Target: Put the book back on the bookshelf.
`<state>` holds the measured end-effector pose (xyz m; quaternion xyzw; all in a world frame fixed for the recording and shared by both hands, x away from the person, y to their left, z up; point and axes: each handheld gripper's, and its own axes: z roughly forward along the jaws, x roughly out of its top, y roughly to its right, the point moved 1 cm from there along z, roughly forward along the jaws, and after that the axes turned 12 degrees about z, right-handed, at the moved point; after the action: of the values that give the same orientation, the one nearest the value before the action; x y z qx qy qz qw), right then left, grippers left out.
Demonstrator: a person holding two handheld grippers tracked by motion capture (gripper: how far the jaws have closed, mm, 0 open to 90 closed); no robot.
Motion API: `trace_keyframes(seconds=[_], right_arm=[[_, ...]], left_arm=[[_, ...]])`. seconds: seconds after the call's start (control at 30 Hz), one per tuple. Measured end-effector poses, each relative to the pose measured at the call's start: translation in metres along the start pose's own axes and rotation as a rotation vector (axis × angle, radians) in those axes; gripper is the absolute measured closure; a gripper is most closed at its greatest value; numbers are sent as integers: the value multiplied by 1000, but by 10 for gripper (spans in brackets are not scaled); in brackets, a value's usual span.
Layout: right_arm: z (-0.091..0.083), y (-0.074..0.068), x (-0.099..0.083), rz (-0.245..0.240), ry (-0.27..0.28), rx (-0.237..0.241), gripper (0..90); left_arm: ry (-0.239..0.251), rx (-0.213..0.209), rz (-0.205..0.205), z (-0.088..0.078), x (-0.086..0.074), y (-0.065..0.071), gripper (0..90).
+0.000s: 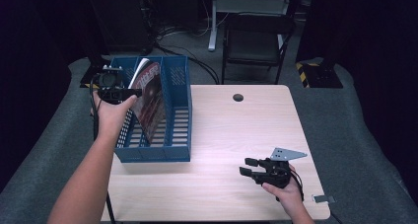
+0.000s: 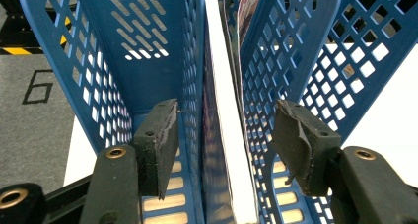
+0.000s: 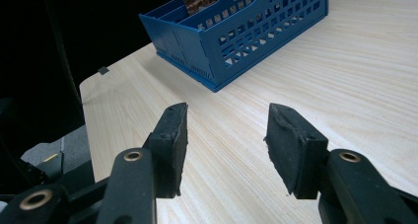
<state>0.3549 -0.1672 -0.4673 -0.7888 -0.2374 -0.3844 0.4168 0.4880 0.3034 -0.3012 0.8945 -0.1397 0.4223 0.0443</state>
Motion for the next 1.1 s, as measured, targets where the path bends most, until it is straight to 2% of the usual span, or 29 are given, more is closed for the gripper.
trace_keyframes(seconds=[0.43, 0.5, 0.77, 1.1], right_arm=[[0, 1, -1, 3, -2, 2, 496], [0, 1, -1, 1, -2, 1, 496], [-1, 0, -2, 10, -4, -3, 495], [0, 0, -2, 9, -4, -5, 494]], left_arm=[[-15, -21, 19, -5, -1, -1, 385], [-16, -33, 10, -8, 0, -1, 384], [1, -46, 23, -22, 5, -3, 378], [11, -67, 65, -41, 11, 1, 378]])
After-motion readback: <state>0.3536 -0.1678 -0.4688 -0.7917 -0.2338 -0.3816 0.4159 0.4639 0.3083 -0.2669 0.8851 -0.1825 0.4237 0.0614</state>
